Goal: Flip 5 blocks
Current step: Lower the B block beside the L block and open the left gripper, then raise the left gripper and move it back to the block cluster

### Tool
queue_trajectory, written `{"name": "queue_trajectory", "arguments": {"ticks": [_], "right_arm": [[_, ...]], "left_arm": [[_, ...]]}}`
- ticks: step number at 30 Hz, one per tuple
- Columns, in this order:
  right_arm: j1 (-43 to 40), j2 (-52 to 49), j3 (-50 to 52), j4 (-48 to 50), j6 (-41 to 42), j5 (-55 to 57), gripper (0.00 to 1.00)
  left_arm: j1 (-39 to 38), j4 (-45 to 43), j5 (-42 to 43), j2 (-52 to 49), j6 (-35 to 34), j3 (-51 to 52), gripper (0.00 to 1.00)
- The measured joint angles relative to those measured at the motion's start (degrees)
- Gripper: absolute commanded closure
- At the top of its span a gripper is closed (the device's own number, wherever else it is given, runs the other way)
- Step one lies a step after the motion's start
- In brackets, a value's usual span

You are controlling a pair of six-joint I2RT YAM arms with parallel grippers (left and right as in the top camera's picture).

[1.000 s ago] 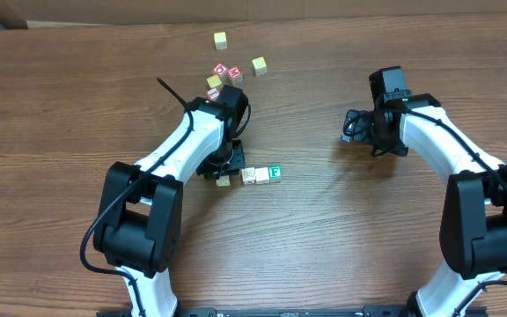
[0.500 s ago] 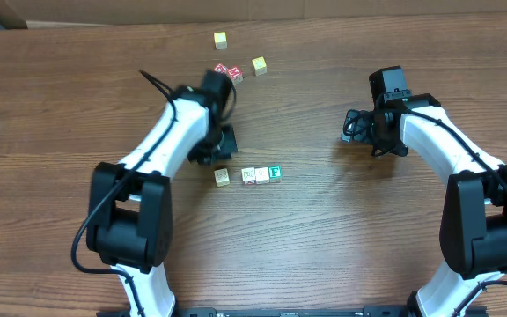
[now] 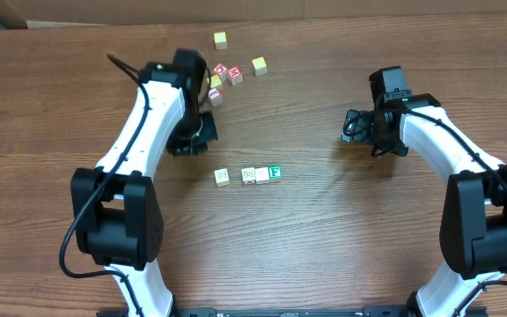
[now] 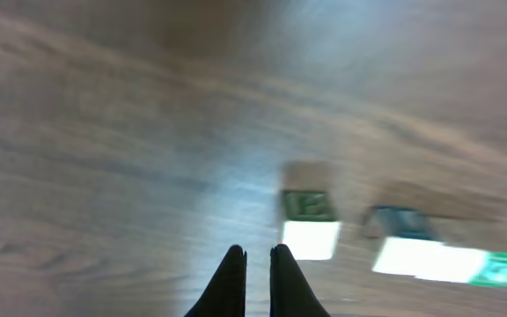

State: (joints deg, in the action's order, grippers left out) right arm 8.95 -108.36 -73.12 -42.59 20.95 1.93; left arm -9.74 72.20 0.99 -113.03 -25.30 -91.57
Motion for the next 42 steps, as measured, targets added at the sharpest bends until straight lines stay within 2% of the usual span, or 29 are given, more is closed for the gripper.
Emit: {"name": "queue_trajectory", "arguments": {"ticks": [3,12,22,33,42], "right_arm": [[0.0,0.0,0.0,-0.02,-0.02,-0.02,0.0],[0.0,0.0,0.0,-0.02,0.0,0.02,0.0],[0.0,0.0,0.0,-0.02,0.02,0.0,0.0],[0.0,0.0,0.0,-0.02,-0.02,0.0,0.0],[0.0,0.0,0.0,-0.04,0.02,0.0,0.0]], "left_arm": [[-0.02,-1.97,-0.44,0.0,-0.02,5.81,0.96],[-0.02,-17.03,2.69,-0.02,-0.02,18.51,0.96],[-0.52,-20.41,8.5,0.0,-0.04,19.1,0.96],[-5.84,-22.84,9.77,0.0,-1.18,19.12,0.96],[-5.77,-22.49,9.99,0.0,-1.51,19.1,0.96]]}}
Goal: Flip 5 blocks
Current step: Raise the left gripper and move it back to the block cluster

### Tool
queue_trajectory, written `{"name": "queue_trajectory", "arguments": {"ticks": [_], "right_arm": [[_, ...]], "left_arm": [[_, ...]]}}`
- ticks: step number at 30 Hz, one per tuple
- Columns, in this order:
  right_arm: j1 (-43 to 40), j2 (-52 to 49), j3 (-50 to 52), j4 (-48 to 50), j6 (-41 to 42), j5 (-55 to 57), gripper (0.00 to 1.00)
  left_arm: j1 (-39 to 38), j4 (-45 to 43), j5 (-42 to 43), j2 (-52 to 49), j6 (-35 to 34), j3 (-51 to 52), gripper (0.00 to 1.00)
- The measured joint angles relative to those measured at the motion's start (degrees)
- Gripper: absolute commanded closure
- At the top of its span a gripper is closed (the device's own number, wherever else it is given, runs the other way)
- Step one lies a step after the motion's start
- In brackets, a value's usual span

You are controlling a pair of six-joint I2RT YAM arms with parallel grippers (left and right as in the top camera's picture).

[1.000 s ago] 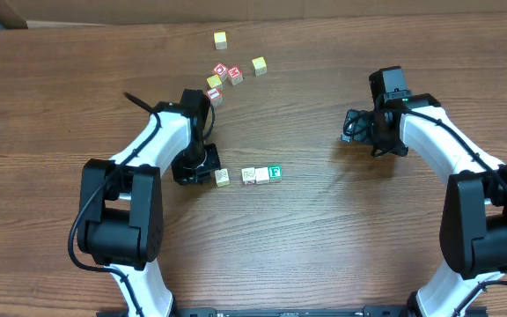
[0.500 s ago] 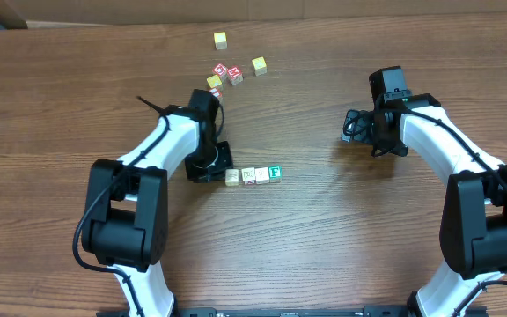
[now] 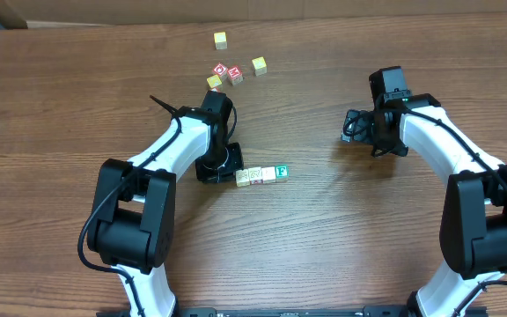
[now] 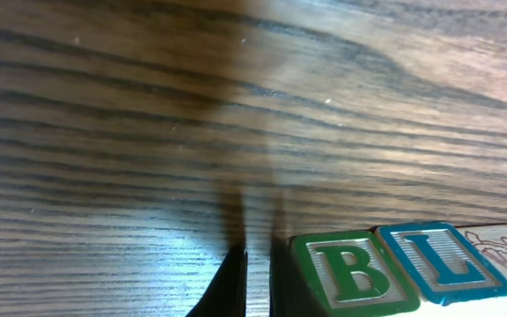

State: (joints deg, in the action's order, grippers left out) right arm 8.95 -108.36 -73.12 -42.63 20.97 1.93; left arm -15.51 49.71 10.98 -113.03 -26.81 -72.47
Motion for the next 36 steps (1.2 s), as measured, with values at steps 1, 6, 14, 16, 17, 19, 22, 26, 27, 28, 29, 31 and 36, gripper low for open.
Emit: {"name": "queue_trajectory", "arguments": {"ticks": [1,6,14,16,17,19,22,26,27,28,29,31,36], "right_arm": [[0.0,0.0,0.0,0.0,-0.02,0.0,0.0],[-0.02,0.0,0.0,0.02,-0.02,0.0,0.0],[0.0,0.0,0.0,0.07,-0.04,0.0,0.0],[0.0,0.0,0.0,0.02,-0.02,0.0,0.0],[-0.02,0.0,0.0,0.02,-0.02,-0.02,0.0],[0.0,0.0,0.0,-0.02,-0.02,0.0,0.0],[0.0,0.0,0.0,0.0,-0.02,0.0,0.0],[0.0,0.0,0.0,0.0,-0.04,-0.02,0.0],[0.0,0.0,0.0,0.02,-0.02,0.0,0.0],[0.0,0.0,0.0,0.02,-0.02,0.0,0.0],[0.0,0.0,0.0,0.02,-0.04,-0.02,0.0],[0.0,0.0,0.0,0.02,-0.02,-0.02,0.0],[0.0,0.0,0.0,0.02,-0.02,0.0,0.0]], "left_arm": [[0.17,0.28,0.0,0.0,0.0,-0.07,0.96],[1.77,4.39,-0.15,-0.02,0.22,-3.8,0.96],[2.1,16.63,-4.57,-0.11,1.36,-20.79,0.93],[2.1,19.67,-5.07,-0.24,2.14,-26.05,0.83],[2.1,20.96,-5.33,-0.24,2.8,-29.07,0.72],[2.1,21.84,-5.68,-0.24,3.87,-34.18,0.57],[1.97,20.65,-6.1,-0.24,5.55,-40.46,0.36],[1.27,16.02,-8.83,-0.22,6.32,-42.01,0.21],[1.03,15.19,-9.7,-0.28,6.32,-41.92,0.21],[0.85,14.14,-10.73,-0.37,6.34,-41.83,0.21],[0.63,13.46,-11.47,-0.42,6.34,-41.68,0.21],[0.48,12.35,-13.22,-0.66,6.27,-41.42,0.22],[0.61,9.81,-16.11,-3.37,6.23,-41.35,0.31]]}}
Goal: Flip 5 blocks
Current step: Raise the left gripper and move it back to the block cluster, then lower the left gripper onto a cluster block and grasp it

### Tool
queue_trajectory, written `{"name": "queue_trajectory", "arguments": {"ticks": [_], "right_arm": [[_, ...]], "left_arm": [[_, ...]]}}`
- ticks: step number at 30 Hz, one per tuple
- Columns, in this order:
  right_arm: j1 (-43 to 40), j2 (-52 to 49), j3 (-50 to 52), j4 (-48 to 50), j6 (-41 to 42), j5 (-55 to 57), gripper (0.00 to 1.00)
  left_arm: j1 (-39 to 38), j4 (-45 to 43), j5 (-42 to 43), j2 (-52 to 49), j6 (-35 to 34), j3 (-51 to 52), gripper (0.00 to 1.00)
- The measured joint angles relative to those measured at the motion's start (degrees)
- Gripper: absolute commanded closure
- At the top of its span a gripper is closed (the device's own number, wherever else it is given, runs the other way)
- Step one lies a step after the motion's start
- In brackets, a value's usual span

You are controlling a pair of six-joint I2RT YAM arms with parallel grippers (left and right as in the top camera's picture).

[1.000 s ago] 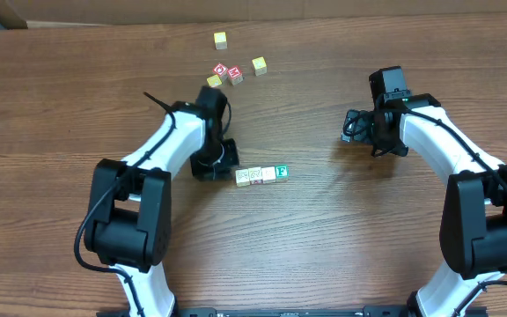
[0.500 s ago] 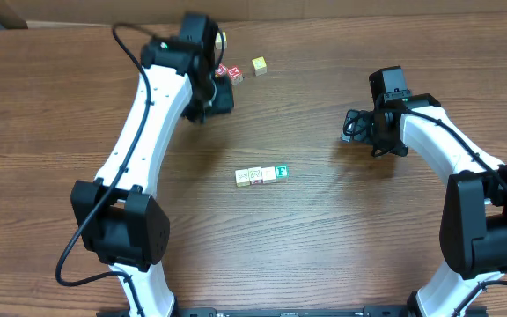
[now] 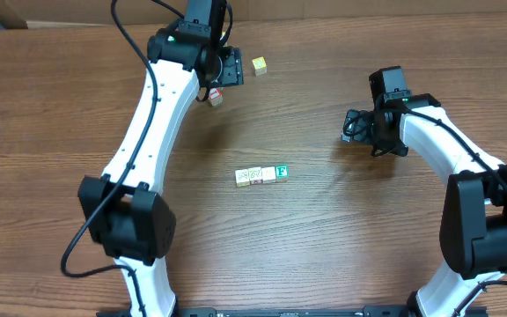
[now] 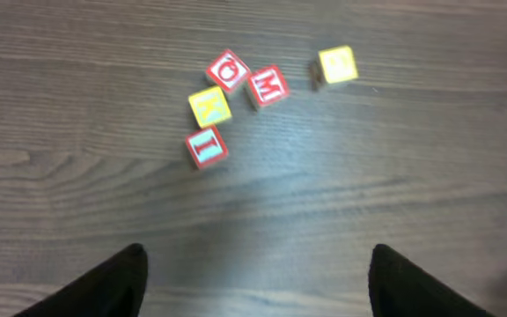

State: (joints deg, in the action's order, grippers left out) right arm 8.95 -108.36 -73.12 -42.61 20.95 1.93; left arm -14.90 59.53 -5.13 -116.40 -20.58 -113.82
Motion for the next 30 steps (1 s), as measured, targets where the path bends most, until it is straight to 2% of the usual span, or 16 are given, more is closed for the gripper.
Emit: {"name": "queue_trajectory", "arguments": {"ticks": [11,17,26,28,30], "right_arm": [[0.0,0.0,0.0,0.0,0.0,0.0,0.0],[0.0,0.0,0.0,0.0,0.0,0.0,0.0],[0.0,0.0,0.0,0.0,0.0,-0.02,0.0],[0.0,0.0,0.0,-0.04,0.0,0.0,0.0],[0.0,0.0,0.0,0.0,-0.02,0.0,0.0]], "left_arm": [[0.57,-6.19,-2.34,-11.58,0.2,0.24,0.28],[1.57,-8.55,-2.78,-16.76,-1.38,0.33,0.41],[4.37,-11.5,-3.06,-19.06,-5.29,0.76,0.52],[4.61,-11.61,-3.02,-19.06,-5.92,0.76,0.6],[4.59,-11.58,-2.99,-19.06,-6.25,0.79,0.63]]}}
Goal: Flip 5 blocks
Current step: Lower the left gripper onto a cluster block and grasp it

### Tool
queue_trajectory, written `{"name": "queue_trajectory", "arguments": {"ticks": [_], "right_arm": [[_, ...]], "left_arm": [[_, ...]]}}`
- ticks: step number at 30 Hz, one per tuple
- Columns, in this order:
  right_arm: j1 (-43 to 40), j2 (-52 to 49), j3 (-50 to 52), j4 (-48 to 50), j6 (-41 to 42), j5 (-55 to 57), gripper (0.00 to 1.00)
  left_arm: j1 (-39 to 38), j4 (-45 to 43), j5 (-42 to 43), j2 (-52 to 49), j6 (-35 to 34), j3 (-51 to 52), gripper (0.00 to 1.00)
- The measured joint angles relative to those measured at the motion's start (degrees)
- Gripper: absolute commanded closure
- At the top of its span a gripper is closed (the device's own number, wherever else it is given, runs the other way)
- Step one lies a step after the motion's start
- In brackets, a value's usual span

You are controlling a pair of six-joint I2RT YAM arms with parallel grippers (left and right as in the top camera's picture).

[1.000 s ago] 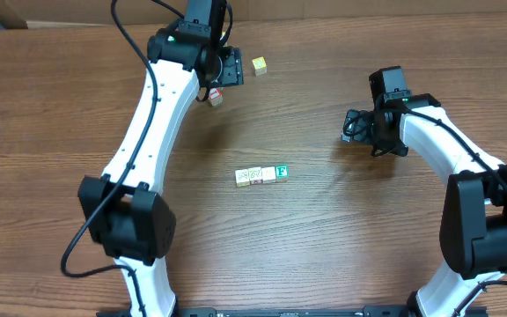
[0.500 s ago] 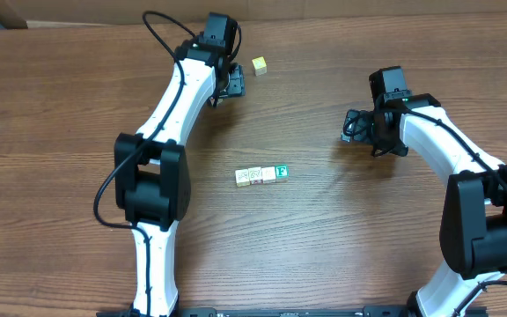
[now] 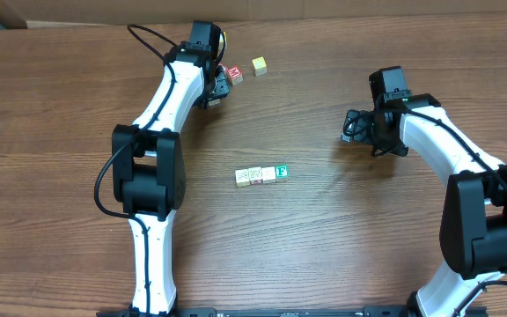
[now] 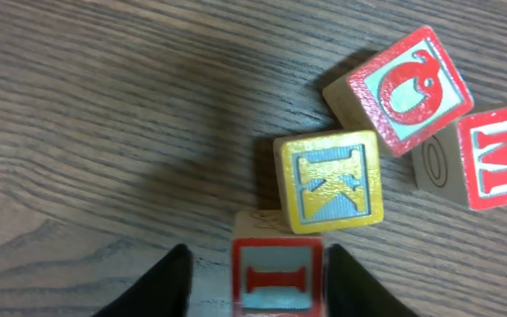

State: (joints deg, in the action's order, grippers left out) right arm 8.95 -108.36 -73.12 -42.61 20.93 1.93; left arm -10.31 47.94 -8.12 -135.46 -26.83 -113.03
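In the left wrist view, my left gripper (image 4: 257,257) is open and low over the table, its fingers on either side of a red block with the letter I (image 4: 277,278). Touching that block's far side is a yellow K block (image 4: 328,182). A red Q block (image 4: 400,90) and a red M block (image 4: 498,154) lie just beyond. From overhead, the left gripper (image 3: 214,90) covers most of this cluster at the table's back. My right gripper (image 3: 352,126) rests at the right, far from any block, and its jaws are too dark to read.
Three blocks stand in a touching row (image 3: 261,175) at mid-table, the right one a green F (image 3: 276,173). A lone yellow block (image 3: 259,64) lies right of the cluster. The left arm stretches from the front edge to the back.
The left gripper was open high above the back cluster. Now it is down at the table with its fingers either side of the red I block. The right arm has not moved.
The left gripper was shut near the mid-table blocks, one of them standing apart. Then its shut fingers were against the B block and all three touched in a row. It was then open over the back cluster, and now straddles the I block.
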Motion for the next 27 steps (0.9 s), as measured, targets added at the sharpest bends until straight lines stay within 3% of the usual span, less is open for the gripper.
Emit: {"name": "queue_trajectory", "arguments": {"ticks": [10,27], "right_arm": [[0.0,0.0,0.0,-0.02,0.02,0.0,0.0],[-0.02,0.0,0.0,0.02,0.02,0.0,0.0]], "left_arm": [[-0.09,1.09,0.0,0.0,0.09,0.0,0.63],[-0.09,2.47,1.05,0.0,1.81,0.02,0.8]]}}
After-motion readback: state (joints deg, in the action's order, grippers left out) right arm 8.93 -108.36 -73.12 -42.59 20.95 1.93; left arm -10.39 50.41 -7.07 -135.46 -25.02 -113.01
